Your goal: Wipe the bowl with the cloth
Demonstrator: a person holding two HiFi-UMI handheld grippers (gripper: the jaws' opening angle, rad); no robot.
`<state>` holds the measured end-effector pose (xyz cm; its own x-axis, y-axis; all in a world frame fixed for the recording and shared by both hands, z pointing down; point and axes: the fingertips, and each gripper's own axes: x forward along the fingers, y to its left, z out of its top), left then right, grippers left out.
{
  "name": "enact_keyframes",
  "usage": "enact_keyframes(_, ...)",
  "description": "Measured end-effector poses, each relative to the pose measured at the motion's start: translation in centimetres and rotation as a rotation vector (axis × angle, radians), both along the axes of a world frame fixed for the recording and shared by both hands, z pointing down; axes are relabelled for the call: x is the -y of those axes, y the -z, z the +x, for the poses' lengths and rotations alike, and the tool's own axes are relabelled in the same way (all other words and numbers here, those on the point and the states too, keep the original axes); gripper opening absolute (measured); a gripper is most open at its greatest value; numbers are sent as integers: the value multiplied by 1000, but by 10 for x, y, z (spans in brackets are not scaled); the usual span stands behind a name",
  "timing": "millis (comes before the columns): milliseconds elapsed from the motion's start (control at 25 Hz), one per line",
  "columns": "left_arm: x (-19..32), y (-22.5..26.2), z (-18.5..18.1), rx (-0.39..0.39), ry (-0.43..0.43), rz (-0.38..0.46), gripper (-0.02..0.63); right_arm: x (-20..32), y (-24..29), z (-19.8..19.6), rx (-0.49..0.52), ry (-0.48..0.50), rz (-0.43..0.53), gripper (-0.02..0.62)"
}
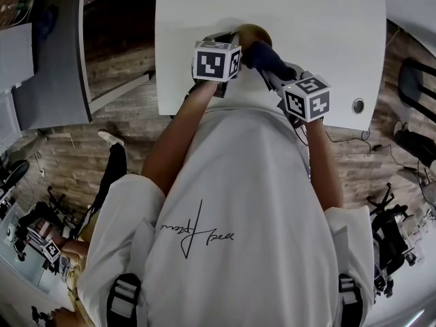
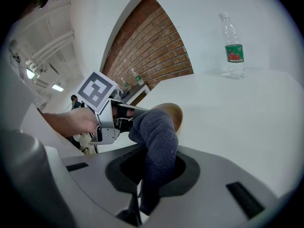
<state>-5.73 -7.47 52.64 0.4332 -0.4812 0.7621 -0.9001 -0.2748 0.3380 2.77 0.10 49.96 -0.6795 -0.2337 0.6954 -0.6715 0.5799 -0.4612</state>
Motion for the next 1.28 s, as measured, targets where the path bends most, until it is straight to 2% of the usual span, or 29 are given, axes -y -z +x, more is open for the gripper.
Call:
enact_keyframes(720,0,-1,-1,15,-10,6,20,-3,-1,-15,24,50,0,37)
enact_keyframes(880,2,8,-5,-10,-2,26,66,2,3,-9,39,36,-2,36)
enact_keyframes(1080,1,15,-5,-63,-15,37,176,4,9,-4,61,39,1,36)
enact_keyframes(1280,-3,28,-4,-100,-5,67,198,5,19,2,72,43,22,35)
